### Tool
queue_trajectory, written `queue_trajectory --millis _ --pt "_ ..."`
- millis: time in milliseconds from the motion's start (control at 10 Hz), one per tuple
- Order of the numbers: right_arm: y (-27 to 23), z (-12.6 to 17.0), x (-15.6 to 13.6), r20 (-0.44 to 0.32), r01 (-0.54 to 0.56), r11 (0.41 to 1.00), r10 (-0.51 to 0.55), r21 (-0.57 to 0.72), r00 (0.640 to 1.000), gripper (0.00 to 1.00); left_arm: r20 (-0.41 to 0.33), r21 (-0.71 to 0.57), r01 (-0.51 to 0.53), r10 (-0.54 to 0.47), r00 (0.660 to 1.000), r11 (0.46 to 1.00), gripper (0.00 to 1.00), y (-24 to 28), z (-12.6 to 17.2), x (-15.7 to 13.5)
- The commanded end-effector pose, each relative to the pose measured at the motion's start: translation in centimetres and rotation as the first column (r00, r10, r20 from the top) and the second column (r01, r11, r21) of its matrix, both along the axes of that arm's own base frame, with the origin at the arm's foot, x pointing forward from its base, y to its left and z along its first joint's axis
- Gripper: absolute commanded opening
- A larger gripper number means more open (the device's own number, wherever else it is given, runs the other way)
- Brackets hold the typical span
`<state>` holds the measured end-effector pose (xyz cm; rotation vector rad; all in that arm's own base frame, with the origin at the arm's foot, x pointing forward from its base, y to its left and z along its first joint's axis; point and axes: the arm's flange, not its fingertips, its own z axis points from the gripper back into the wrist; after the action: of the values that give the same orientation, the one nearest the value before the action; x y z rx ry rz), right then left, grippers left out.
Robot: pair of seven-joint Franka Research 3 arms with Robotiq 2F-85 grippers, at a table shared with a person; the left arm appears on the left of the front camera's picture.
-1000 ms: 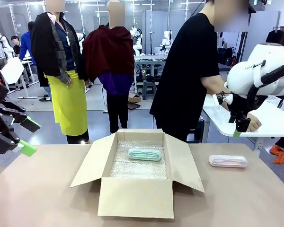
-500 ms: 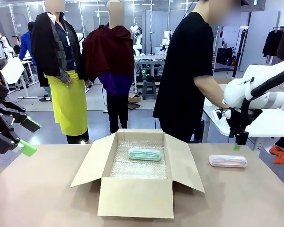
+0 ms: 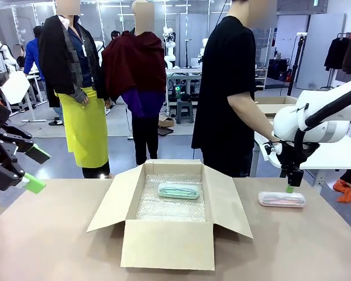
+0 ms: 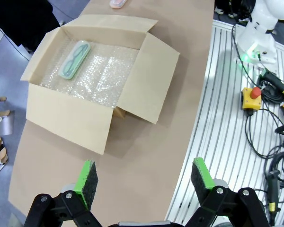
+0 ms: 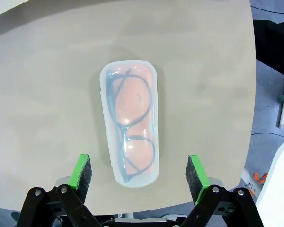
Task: Pack the glasses set securely to prepare it for shipping.
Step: Put the Glasses case from the right side of the table into the Package Box.
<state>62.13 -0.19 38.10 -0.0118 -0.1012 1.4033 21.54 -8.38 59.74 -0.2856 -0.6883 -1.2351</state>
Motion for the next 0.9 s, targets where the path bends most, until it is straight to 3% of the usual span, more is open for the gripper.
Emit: queue_trajectory --millis 0,800 --pt "-0.1 0.3 -0.1 0.004 0.002 1.0 -0.002 -0.004 1.0 1.0 0.007 -0.006 0.02 -0.02 1.0 1.0 1.0 0.1 0.1 -0.1" --pt "1.1 -6.6 1.2 0.023 -0.136 0.99 0.135 0.023 0.991 1.0 0.007 -0.006 0.02 -0.02 1.0 1.0 1.0 0.1 0.1 -0.1"
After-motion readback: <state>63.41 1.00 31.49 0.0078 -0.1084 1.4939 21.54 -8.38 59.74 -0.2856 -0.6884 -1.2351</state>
